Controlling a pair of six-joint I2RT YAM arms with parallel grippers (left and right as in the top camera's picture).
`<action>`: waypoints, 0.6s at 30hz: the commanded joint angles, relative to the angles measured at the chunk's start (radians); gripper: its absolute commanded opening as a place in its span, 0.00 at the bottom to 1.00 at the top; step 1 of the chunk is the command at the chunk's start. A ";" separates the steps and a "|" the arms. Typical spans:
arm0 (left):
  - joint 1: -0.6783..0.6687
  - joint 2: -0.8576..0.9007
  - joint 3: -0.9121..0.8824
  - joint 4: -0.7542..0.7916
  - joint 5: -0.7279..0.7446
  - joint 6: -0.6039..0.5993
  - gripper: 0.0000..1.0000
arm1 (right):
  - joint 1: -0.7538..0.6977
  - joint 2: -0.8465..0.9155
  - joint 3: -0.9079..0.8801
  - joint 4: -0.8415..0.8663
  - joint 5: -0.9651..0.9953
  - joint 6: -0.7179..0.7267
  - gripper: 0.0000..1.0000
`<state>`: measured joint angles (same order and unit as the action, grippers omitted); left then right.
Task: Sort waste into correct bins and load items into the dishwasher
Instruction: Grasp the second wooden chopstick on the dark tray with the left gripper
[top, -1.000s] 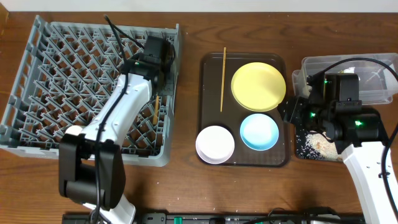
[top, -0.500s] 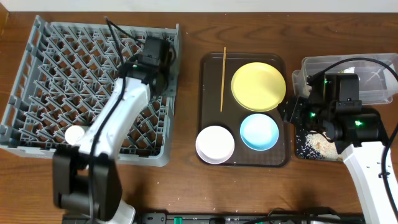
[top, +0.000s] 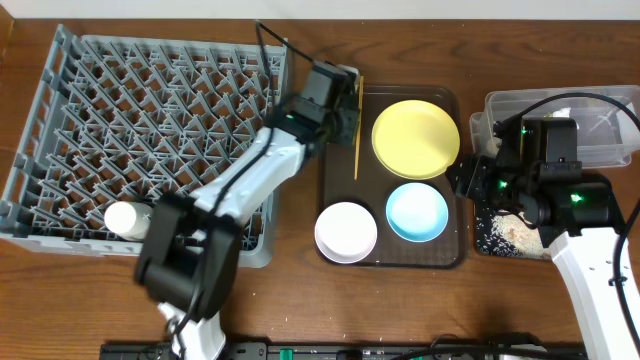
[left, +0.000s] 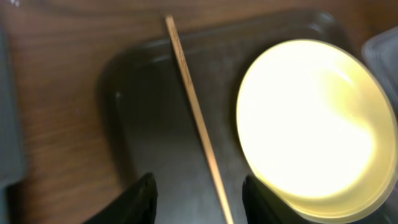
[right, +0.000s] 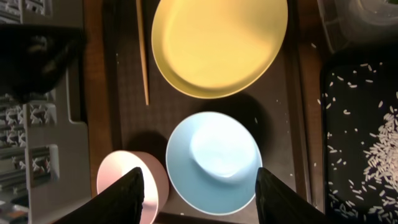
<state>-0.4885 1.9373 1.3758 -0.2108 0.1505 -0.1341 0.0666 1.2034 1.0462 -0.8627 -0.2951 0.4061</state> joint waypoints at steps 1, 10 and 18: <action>-0.003 0.069 0.005 0.050 -0.016 -0.040 0.47 | -0.006 0.000 0.005 0.002 0.003 -0.002 0.55; -0.014 0.198 0.005 0.124 -0.012 -0.039 0.47 | -0.006 0.023 0.005 0.001 0.006 -0.003 0.56; -0.022 0.243 0.005 0.120 -0.012 -0.039 0.46 | -0.006 0.048 0.005 -0.002 0.006 -0.003 0.52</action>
<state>-0.5056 2.1410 1.3758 -0.0883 0.1509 -0.1612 0.0666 1.2480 1.0462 -0.8639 -0.2939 0.4057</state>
